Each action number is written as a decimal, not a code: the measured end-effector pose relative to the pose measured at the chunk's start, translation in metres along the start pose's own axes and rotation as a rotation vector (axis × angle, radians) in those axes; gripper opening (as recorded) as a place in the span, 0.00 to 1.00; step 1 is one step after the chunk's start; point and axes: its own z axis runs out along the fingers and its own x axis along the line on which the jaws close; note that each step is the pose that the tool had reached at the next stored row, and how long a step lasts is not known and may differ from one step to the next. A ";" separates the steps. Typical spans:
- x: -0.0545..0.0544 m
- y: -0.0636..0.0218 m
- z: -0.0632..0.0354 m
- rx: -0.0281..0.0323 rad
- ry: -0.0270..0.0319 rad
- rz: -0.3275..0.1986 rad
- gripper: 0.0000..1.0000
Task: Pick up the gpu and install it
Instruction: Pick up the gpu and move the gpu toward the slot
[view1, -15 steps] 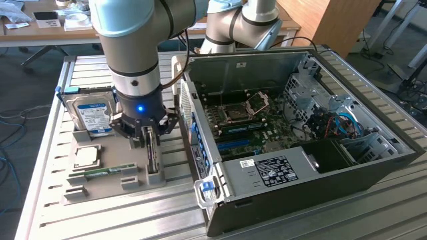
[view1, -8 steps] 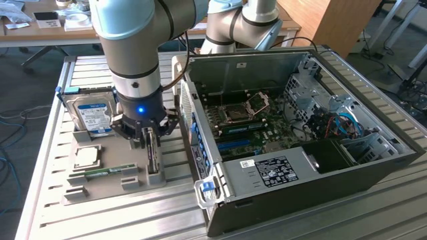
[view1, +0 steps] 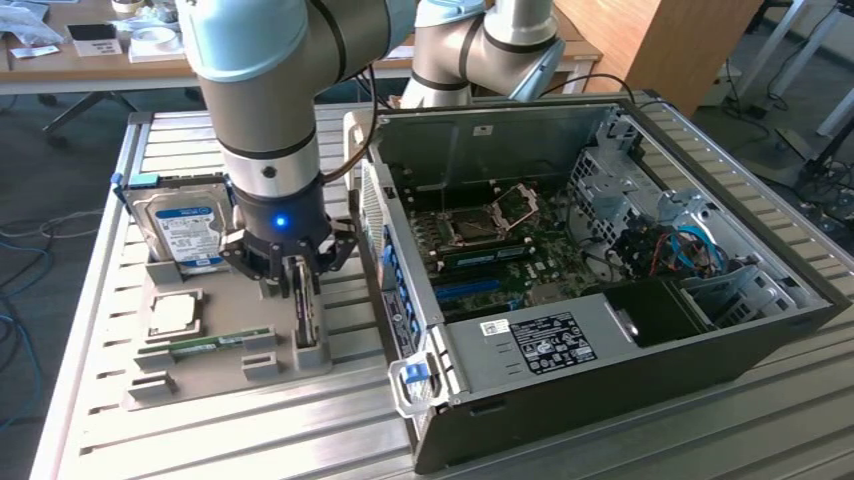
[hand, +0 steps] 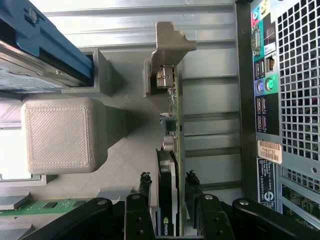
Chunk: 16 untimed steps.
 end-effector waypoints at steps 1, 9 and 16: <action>0.000 0.0000 0.0001 0.0000 0.0000 0.000 0.42; 0.000 0.0001 0.0003 -0.0001 -0.0002 0.001 0.42; 0.000 0.0001 0.0003 -0.0001 0.0000 0.001 0.34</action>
